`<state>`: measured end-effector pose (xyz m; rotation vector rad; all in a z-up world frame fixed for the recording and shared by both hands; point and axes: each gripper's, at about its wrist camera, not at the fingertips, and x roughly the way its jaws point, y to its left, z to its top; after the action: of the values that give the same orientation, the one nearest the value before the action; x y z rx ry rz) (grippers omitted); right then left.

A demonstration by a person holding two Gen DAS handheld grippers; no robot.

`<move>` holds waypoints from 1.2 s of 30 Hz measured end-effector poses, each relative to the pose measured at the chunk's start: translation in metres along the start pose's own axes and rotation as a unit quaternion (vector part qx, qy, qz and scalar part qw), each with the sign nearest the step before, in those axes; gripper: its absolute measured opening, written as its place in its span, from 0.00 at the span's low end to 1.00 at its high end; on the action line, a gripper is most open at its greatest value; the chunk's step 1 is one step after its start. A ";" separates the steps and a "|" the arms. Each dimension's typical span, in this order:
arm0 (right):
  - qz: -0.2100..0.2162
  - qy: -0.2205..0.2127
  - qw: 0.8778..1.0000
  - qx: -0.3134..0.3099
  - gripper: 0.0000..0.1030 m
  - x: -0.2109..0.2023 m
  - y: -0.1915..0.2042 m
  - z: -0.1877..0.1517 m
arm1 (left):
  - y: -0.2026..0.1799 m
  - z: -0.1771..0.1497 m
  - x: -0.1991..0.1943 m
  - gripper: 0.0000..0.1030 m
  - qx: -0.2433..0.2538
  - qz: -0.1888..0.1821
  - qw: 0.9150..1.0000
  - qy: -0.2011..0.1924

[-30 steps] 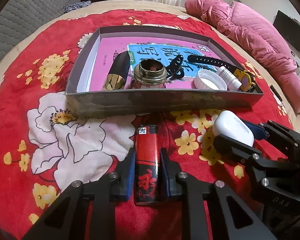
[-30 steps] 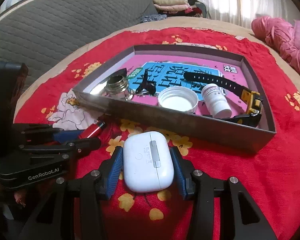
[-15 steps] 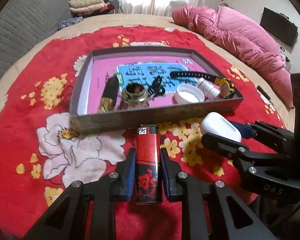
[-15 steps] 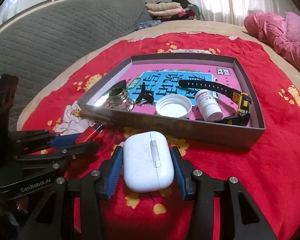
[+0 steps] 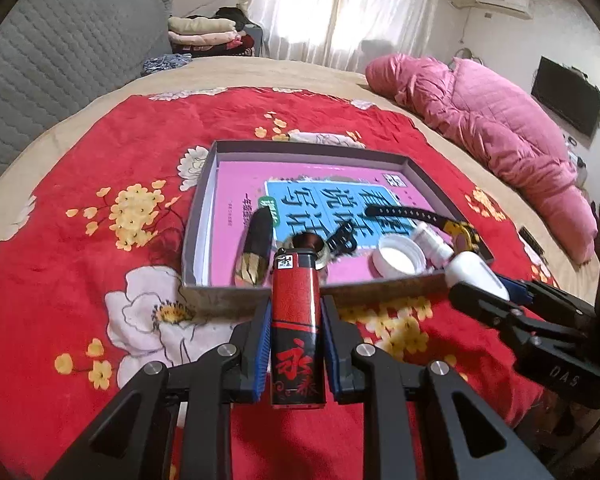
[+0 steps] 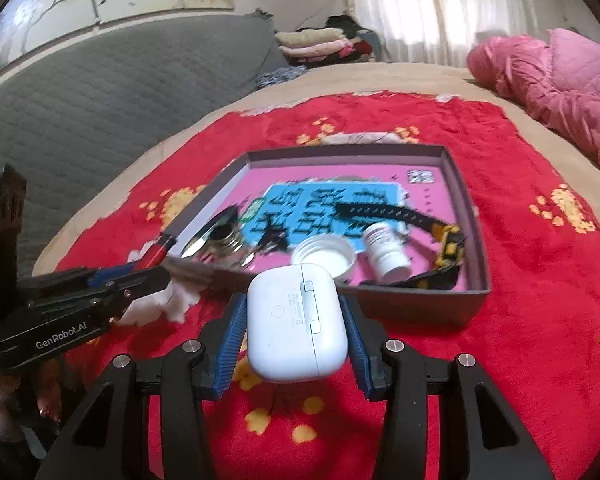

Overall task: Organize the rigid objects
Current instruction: 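Close the right tool on the earbuds case while the left tool closes on the red lighter, then carry the earbuds case into the box with the right tool while the left tool carries the lighter in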

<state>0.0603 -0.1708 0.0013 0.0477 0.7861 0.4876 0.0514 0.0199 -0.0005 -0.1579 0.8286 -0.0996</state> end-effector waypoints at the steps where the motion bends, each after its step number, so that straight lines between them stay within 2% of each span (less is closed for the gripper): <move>1: -0.006 -0.003 1.000 0.004 0.47 -0.001 -0.004 0.002 | 0.001 0.001 0.001 0.23 -0.003 0.000 1.000 -0.002; 12: -0.035 -0.015 0.998 0.054 0.47 0.003 -0.031 0.023 | 0.012 0.016 0.032 0.23 -0.010 -0.002 1.000 -0.007; 17: -0.045 -0.017 0.997 0.053 0.46 0.009 -0.033 0.031 | 0.010 0.019 0.040 0.23 -0.002 -0.008 1.000 -0.003; 24: -0.055 -0.002 0.998 0.032 0.43 0.023 -0.030 0.035 | -0.001 0.025 0.047 0.23 0.017 -0.016 1.000 -0.018; 26: -0.055 0.001 0.998 0.028 0.41 0.029 -0.029 0.035 | -0.002 0.025 0.048 0.23 0.019 -0.017 0.999 -0.019; 28: -0.052 0.004 0.998 0.025 0.33 0.033 -0.028 0.035 | -0.003 0.026 0.050 0.23 0.020 -0.020 0.999 -0.021; 36: -0.054 0.008 0.998 0.020 0.31 0.045 -0.027 0.037 | -0.001 0.027 0.052 0.23 0.019 -0.026 0.999 -0.023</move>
<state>0.1240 -0.1697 -0.0082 0.0390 0.8105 0.3705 0.1060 0.0139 -0.0197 -0.1457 0.7757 -0.1597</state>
